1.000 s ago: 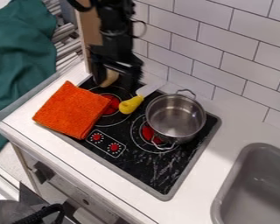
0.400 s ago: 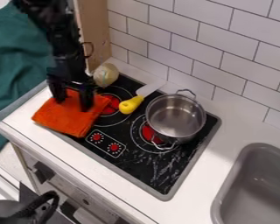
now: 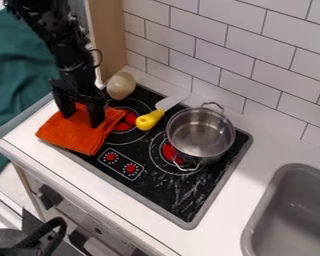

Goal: Moved the orange cloth on the lower right side of the stove

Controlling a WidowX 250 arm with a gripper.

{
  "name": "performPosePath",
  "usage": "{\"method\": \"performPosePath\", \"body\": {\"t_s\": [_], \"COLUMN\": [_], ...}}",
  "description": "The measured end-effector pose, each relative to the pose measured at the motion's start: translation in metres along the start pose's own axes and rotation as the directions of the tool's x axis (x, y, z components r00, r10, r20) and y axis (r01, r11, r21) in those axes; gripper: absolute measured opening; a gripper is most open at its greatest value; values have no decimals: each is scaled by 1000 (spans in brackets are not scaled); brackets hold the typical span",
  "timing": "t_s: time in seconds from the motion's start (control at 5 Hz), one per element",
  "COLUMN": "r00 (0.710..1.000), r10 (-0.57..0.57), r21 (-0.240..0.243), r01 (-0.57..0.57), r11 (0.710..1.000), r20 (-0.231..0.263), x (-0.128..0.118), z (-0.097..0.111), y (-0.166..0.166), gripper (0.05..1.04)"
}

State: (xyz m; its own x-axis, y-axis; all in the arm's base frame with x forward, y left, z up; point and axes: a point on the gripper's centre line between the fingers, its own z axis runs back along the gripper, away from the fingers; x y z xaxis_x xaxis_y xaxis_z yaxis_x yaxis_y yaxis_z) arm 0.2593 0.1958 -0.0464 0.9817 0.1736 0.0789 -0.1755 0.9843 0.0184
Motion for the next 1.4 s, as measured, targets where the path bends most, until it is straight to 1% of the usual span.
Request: {"method": "performPosePath", "body": {"t_s": [0.2, 0.4, 0.6, 0.8, 1.0, 1.2, 1.4], "r00": [1000, 998, 999, 999, 1000, 998, 994], "r10": [-18, -25, -9, -11, -10, -64, -101], "r21": [-10, -7, -6, 9, 25, 59, 71], "r01": [18, 25, 10, 10, 10, 65, 103], "r11": [1000, 1000, 1000, 1000, 1000, 996, 992], "r20": [24, 51, 52, 36, 28, -15, -37], "x": [-5, -9, -20, -28, -29, -27, -27], "z": [-1, 1, 4, 6, 8, 11, 12], "y": [-6, -21, -43, -69, -92, -118, -139], "gripper": [1007, 1006, 1002, 1002, 1002, 1002, 1002]}}
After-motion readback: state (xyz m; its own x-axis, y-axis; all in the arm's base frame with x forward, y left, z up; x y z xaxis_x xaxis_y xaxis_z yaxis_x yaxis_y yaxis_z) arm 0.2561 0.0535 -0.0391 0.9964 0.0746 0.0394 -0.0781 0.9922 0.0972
